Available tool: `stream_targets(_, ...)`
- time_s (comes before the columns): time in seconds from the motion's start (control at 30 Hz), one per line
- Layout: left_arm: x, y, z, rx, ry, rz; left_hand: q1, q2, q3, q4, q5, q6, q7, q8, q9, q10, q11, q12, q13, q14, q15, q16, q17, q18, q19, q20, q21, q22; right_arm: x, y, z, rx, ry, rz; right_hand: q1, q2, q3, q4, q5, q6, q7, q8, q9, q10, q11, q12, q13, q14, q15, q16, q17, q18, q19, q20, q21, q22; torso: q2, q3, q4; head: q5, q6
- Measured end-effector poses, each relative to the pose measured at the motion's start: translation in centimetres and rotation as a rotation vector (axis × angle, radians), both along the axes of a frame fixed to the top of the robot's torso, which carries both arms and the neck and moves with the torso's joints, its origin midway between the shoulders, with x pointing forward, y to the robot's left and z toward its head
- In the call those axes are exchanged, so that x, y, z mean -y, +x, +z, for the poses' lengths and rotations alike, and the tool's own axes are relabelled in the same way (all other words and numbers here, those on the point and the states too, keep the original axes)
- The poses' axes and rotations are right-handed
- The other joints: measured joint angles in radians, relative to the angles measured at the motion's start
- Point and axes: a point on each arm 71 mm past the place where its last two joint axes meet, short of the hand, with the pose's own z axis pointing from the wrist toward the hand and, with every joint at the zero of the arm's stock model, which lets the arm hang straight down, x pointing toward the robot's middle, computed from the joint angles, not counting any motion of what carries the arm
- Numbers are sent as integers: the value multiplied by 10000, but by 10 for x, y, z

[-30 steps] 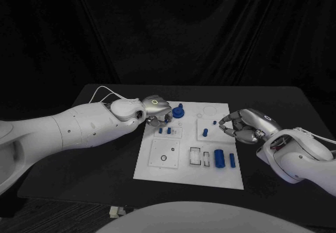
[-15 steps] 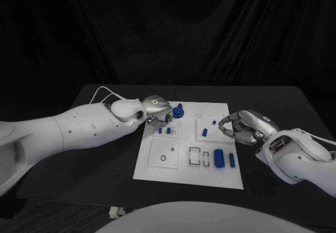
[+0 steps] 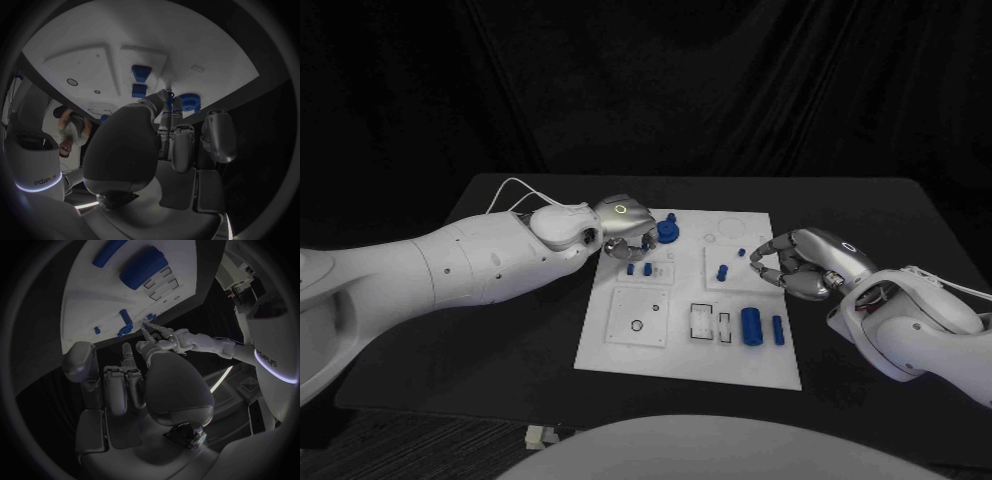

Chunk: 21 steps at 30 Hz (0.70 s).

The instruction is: Assemble the parts on the task board

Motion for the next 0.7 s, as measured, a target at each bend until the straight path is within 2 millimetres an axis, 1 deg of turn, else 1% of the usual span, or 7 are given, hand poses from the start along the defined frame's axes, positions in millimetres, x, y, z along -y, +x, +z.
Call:
stream_targets(0.37, 0, 2, -3, -130, 147, 114, 0, 0, -1, 0, 0, 0, 0, 0, 1, -17, 17, -38, 0, 0, 0, -38, 0, 0, -8, 8, -65, 0, 0, 0, -1, -44, -24, -6, 0, 0, 0, 0, 0, 0, 0, 0, 0, 0, 0, 0, 0, 0, 0, 0, 0, 0, 0, 0, 0, -1, 0, 0, 0, -23, 0)
stream_targets(0.47, -1, 2, -6, -212, 211, 161, 0, 0, -1, 0, 0, 0, 0, 0, 1, -17, 16, -38, 0, 0, 0, -38, 0, 0, -36, 36, -65, 0, 0, 0, -1, -54, -30, -9, 36, -36, 27, -27, 39, 0, 0, 0, 0, 0, 0, 0, 0, 0, 0, 0, 0, 1, 0, 0, 0, -1, 1, 1, 0, -13, 0)
stream_targets(0.7, -2, 2, -8, -299, 290, 230, 0, 0, -1, 0, 2, 0, 0, 0, 1, -14, 14, -33, 6, 0, 0, -38, 0, 0, -36, 36, -117, 0, 0, 0, -2, -84, -38, -3, 36, -37, 28, -27, 39, 0, 0, 0, 1, 0, 0, 0, 0, 0, 0, 0, 0, 1, 0, 0, 0, 7, 0, 0, 0, 3, 0)
